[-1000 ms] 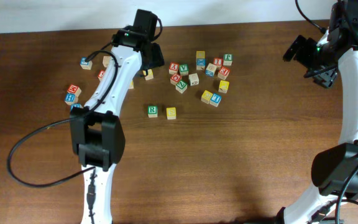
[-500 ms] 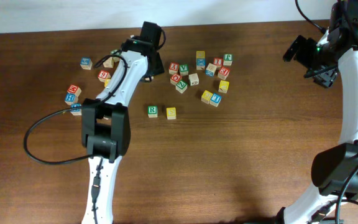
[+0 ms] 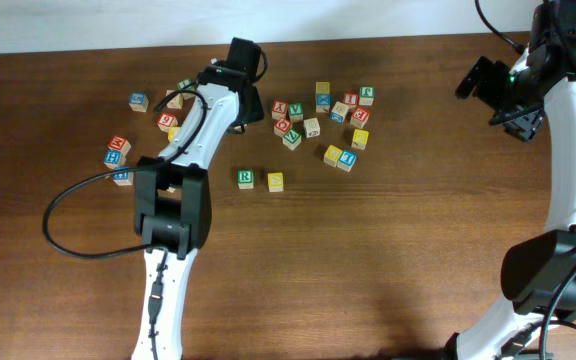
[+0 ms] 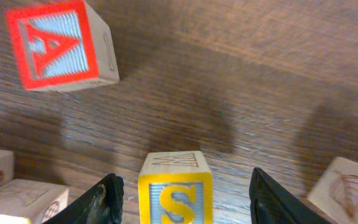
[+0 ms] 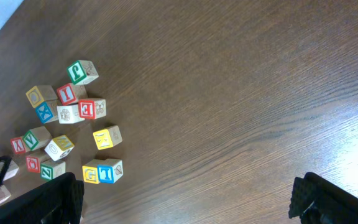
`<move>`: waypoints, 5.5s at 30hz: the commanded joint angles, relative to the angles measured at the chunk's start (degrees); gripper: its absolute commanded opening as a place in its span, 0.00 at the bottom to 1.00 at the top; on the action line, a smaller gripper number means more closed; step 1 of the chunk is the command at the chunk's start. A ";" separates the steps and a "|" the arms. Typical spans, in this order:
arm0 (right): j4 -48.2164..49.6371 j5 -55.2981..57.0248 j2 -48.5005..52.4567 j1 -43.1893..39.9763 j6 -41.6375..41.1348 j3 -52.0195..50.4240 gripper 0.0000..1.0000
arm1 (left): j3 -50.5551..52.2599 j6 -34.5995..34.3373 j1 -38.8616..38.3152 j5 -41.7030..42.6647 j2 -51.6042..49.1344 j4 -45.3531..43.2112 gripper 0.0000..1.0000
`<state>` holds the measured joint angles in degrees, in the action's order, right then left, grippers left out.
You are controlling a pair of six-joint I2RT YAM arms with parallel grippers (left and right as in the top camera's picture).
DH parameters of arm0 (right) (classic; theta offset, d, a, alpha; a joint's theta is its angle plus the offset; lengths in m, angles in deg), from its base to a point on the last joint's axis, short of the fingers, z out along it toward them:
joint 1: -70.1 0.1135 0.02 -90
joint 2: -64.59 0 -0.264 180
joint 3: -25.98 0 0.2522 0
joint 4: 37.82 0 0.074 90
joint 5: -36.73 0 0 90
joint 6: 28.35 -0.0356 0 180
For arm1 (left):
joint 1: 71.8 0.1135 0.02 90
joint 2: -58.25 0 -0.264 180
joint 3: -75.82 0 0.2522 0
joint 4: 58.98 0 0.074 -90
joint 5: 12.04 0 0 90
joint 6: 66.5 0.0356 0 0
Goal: Spell out RSS
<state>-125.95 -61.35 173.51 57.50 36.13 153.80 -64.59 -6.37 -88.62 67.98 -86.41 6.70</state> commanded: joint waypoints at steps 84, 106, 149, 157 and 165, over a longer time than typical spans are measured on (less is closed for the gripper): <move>0.02 0.11 0.35 0.15 0.22 -0.15 0.98 | -7.48 -2.75 -20.02 11.61 -2.99 25.66 0.32; 0.02 0.11 0.35 0.15 0.22 -0.15 0.99 | -11.54 -2.89 -19.32 12.70 -2.97 28.30 0.38; 0.02 0.11 0.35 0.15 0.22 -0.15 0.98 | -8.48 12.79 6.12 12.48 9.40 44.83 0.00; 0.02 0.11 0.35 0.15 0.22 -0.15 0.98 | 7.74 10.45 6.08 9.70 9.40 31.56 0.00; 0.02 0.11 0.35 0.15 0.22 -0.15 0.98 | 9.68 10.45 4.02 11.65 9.38 28.20 0.00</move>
<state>-125.95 -61.35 173.51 57.50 36.15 153.80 -55.26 4.85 -83.28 78.60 -78.15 34.96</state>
